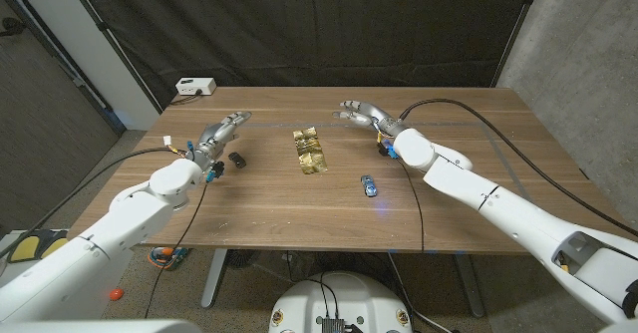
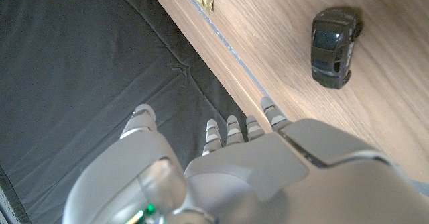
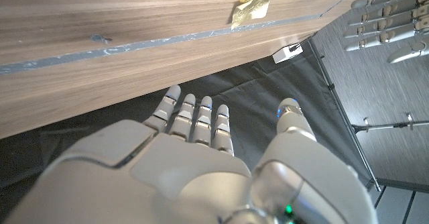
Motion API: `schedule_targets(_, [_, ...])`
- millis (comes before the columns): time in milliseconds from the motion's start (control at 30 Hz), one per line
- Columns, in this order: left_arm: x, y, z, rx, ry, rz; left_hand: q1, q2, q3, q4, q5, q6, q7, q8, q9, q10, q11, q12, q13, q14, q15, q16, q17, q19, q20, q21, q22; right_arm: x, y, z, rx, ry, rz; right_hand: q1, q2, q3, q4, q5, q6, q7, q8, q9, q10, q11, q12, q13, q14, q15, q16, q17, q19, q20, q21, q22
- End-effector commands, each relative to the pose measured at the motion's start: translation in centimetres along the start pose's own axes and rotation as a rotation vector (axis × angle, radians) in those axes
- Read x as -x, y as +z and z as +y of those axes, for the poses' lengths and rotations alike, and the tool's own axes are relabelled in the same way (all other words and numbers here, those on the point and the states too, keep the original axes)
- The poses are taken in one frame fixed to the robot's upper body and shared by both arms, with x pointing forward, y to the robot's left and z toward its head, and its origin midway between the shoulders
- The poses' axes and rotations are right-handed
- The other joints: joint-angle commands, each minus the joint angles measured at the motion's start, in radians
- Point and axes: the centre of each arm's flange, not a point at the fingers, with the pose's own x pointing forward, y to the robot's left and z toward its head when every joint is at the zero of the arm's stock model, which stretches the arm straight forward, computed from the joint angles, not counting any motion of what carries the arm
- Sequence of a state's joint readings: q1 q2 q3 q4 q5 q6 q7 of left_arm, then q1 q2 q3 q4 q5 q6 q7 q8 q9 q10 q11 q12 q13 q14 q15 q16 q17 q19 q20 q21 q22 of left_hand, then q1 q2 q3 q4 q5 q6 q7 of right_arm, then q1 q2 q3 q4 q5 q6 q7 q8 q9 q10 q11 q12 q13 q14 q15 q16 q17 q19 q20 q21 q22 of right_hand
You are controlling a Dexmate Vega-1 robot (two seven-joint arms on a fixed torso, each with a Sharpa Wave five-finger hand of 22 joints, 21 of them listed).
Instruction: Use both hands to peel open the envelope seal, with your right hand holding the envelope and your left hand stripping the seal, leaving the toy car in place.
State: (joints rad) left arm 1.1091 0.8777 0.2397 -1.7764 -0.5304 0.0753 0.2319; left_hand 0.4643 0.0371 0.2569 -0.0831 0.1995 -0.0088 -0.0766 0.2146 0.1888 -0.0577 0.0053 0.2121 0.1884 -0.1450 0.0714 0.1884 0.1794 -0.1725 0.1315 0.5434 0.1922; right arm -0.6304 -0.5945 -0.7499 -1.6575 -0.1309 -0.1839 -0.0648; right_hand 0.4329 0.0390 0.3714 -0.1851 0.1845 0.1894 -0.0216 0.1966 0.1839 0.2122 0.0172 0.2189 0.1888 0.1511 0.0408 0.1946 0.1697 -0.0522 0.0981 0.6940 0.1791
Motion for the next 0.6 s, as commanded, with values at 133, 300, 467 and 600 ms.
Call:
schedule_targets(133, [0.1, 0.0, 0.2, -0.027, 0.000, 0.006, 0.013, 0.002, 0.005, -0.008, -0.004, 0.015, 0.002, 0.008, 0.003, -0.004, 0.007, -0.001, 0.006, -0.003, 0.004, 0.002, 0.005, -0.094, 0.008, -0.002, 0.003, -1.5, 1.3, 0.9, 0.085, 0.036, 0.003, 0.037, -0.005, 0.012, 0.000, 0.004, 0.013, 0.001, 0.010, 0.003, 0.010, -0.006, 0.007, 0.002, 0.019, -0.009, 0.007, 0.006, 0.015, -0.002, -0.005, 0.003])
schedule_targets(300, [-0.1, 0.2, 0.2, -0.030, -0.002, 0.000, 0.014, 0.002, 0.005, -0.008, -0.005, 0.018, 0.003, 0.008, 0.003, -0.002, 0.006, 0.000, 0.006, -0.004, 0.004, 0.002, 0.005, -0.094, 0.008, -0.002, 0.004, -1.1, 1.2, 1.1, 0.103, 0.042, 0.023, 0.086, -0.007, 0.022, 0.002, 0.006, 0.028, -0.005, 0.014, 0.004, 0.038, -0.028, 0.018, 0.003, 0.043, -0.027, 0.010, 0.007, 0.031, -0.006, -0.007, 0.005])
schedule_targets(467, [-0.5, 0.3, 0.0, -0.028, -0.014, -0.006, 0.014, 0.003, 0.005, -0.008, -0.006, 0.021, 0.003, 0.008, 0.003, -0.002, 0.006, 0.000, 0.006, -0.004, 0.004, 0.003, 0.006, -0.093, 0.008, -0.003, 0.004, -1.3, 1.3, 1.7, 0.114, 0.056, 0.029, 0.122, -0.009, 0.027, 0.005, 0.007, 0.047, -0.005, 0.018, 0.004, 0.060, -0.025, 0.025, 0.004, 0.069, -0.042, 0.015, 0.009, 0.048, -0.011, -0.006, 0.007])
schedule_targets(600, [-0.5, 0.3, -0.1, -0.028, -0.018, -0.010, 0.014, 0.003, 0.004, -0.007, -0.007, 0.024, 0.004, 0.008, 0.003, -0.001, 0.007, 0.000, 0.006, -0.004, 0.005, 0.003, 0.006, -0.093, 0.008, -0.003, 0.004, -1.3, 1.5, 2.1, 0.140, 0.068, 0.037, 0.154, -0.004, 0.034, 0.007, 0.009, 0.056, -0.003, 0.018, 0.004, 0.072, -0.028, 0.029, 0.005, 0.095, -0.060, 0.021, 0.011, 0.069, -0.021, -0.002, 0.009])
